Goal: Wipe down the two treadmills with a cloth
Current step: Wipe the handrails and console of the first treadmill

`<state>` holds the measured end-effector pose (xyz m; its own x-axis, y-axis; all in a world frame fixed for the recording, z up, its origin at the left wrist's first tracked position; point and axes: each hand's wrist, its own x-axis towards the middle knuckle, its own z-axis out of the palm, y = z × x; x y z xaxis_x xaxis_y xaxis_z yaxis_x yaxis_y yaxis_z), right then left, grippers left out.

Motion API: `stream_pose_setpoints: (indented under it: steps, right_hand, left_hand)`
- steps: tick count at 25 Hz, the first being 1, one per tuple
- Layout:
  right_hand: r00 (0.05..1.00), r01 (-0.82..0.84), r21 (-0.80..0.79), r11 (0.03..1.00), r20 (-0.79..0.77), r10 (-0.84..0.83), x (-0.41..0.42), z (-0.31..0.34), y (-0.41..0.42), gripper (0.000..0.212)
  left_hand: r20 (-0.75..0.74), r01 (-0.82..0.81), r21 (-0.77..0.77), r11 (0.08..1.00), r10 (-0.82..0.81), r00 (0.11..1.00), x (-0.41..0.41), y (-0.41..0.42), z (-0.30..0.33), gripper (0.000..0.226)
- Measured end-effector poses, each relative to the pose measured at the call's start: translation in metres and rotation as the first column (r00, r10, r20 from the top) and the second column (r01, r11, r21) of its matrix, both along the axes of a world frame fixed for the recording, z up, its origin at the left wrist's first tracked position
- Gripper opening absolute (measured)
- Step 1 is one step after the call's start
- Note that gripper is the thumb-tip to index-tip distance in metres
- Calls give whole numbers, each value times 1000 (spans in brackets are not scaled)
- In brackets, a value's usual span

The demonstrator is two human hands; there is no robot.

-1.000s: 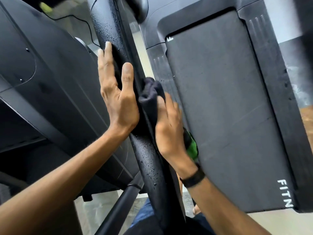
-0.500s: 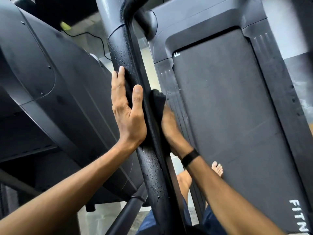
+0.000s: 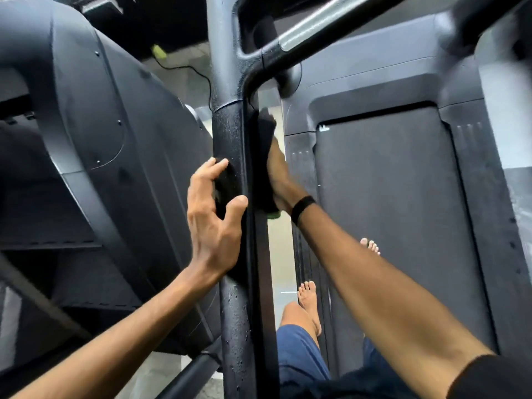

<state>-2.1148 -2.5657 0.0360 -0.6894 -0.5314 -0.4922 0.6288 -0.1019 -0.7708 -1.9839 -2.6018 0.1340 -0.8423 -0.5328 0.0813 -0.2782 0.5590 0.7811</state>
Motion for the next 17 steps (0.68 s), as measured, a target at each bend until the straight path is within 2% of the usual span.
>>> stream_pose_setpoints:
  steps: [2,3,4,5,7,9,13,15,17]
  right_hand:
    - [988,-24,62,998,153,14,38,6,17,75]
    - [984,-13,107,994,175,-6,57,15,27,74]
    - [994,19,116,993,100,-30,74,32,39,73]
    - [998,56,138,989,-39,-52,85,46,45,72]
    - [951,113,249,962,-308,-32,80,66,36,74]
    - [917,169,274,947,-396,-50,34,77,10,79]
    - [938,211,35,977,-287,-192,-46,22,-29,97]
    - [986,114,-26,993,-118,-116,-58,2,-34,97]
    - [998,57,-54,997,-38,-59,-52,-1,-30,84]
  left_hand:
    - [4,-64,-18,998,64,998,-26,-17,4,40]
    - [14,-76,-15,997,76,997,-45,-26,4,44]
    - [27,-71,10,997,71,997,-63,-33,3,51]
    - [44,-57,44,997,55,998,-79,-40,-1,57]
    - [79,-20,111,994,11,997,-99,-45,-8,62]
    - [89,-18,132,991,6,996,-100,-46,-11,64]
    - [47,-31,154,988,24,999,-96,-39,-7,60]
    - [51,-40,140,989,33,998,-100,-38,-5,57]
    - [61,-50,145,988,41,997,-99,-36,-3,56]
